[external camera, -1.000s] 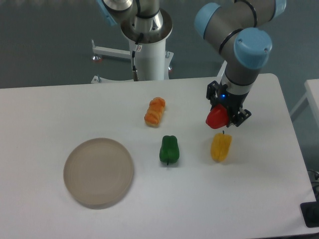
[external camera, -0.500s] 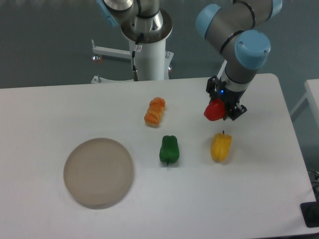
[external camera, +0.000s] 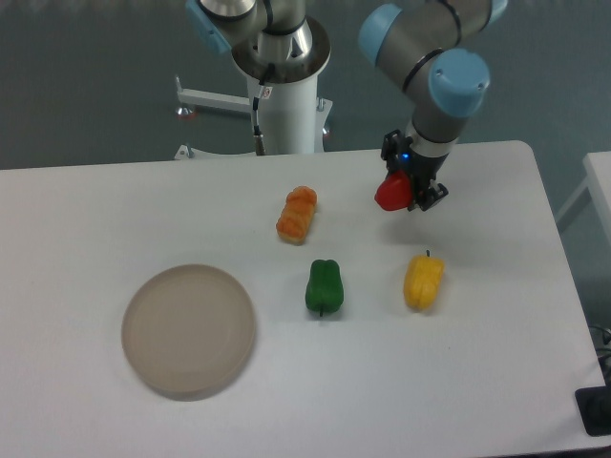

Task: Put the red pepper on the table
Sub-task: 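Move the red pepper toward the orange pepper and lower it onto the table, then open the gripper, release the red pepper and lift away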

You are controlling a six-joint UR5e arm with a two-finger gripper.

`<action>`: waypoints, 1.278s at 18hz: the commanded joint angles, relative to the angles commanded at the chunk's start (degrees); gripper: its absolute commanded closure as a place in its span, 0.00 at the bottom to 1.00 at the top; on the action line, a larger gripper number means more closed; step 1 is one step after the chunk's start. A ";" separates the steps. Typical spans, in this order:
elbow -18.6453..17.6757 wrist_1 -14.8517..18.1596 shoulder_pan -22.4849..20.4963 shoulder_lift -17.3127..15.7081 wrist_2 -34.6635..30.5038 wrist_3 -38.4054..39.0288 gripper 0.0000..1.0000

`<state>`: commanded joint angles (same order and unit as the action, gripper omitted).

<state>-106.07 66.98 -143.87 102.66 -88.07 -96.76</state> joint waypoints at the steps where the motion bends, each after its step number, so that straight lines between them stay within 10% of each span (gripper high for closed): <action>1: -0.27 0.00 0.00 0.09 0.00 -0.01 0.60; 7: -1.42 -3.69 1.14 2.81 -0.09 -0.01 0.50; 12: -1.68 -3.69 0.70 2.99 -0.09 0.34 0.00; 17: 5.15 -2.73 0.26 2.46 -0.17 0.52 0.00; 19: 9.37 0.42 0.17 2.72 0.17 0.52 0.00; 23: 27.53 17.35 0.70 8.85 1.50 0.87 0.00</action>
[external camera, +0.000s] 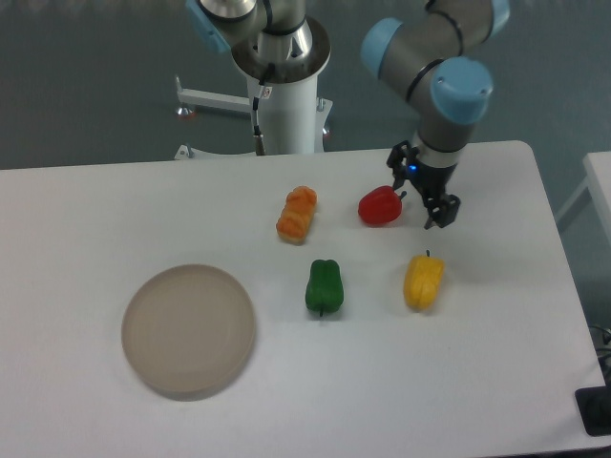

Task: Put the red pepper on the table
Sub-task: 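Open the gripper, release the red pepper and lift away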

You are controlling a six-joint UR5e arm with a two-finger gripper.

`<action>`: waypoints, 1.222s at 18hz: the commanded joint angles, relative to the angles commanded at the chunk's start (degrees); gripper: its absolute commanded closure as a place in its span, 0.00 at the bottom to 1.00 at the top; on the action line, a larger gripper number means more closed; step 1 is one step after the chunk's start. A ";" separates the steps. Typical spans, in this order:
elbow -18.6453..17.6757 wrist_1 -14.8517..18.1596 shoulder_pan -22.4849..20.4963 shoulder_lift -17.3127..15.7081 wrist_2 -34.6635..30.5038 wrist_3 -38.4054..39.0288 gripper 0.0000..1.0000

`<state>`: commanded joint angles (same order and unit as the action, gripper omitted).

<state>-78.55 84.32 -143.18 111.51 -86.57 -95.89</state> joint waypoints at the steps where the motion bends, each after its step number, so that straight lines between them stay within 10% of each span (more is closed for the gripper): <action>1: 2.84 2.23 0.18 1.07 -0.09 0.00 0.00; 11: 9.55 2.69 3.51 5.12 -1.40 4.91 0.00; 22: 7.18 -0.38 5.89 5.04 -2.90 7.38 0.00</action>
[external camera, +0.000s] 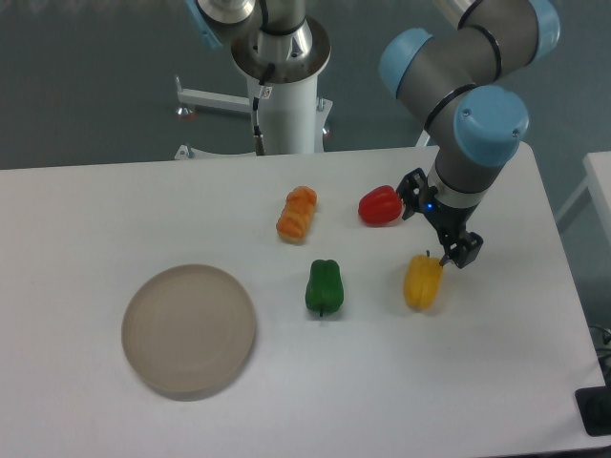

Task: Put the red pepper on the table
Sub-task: 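Open the gripper, release the red pepper and lift away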

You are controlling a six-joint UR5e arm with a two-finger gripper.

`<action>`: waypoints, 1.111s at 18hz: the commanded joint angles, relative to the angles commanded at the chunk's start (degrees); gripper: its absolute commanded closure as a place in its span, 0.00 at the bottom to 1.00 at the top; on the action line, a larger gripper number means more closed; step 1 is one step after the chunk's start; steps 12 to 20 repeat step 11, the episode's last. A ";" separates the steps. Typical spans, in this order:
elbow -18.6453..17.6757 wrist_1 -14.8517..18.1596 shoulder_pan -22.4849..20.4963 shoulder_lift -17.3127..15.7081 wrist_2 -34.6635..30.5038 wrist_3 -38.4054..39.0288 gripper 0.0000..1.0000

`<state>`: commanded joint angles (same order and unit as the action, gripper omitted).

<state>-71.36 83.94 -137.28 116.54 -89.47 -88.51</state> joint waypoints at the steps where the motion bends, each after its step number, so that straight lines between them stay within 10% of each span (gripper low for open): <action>1: -0.61 -0.44 0.09 -0.09 0.00 0.00 0.00; 20: -2.11 -1.85 0.09 -0.70 -0.18 0.00 0.00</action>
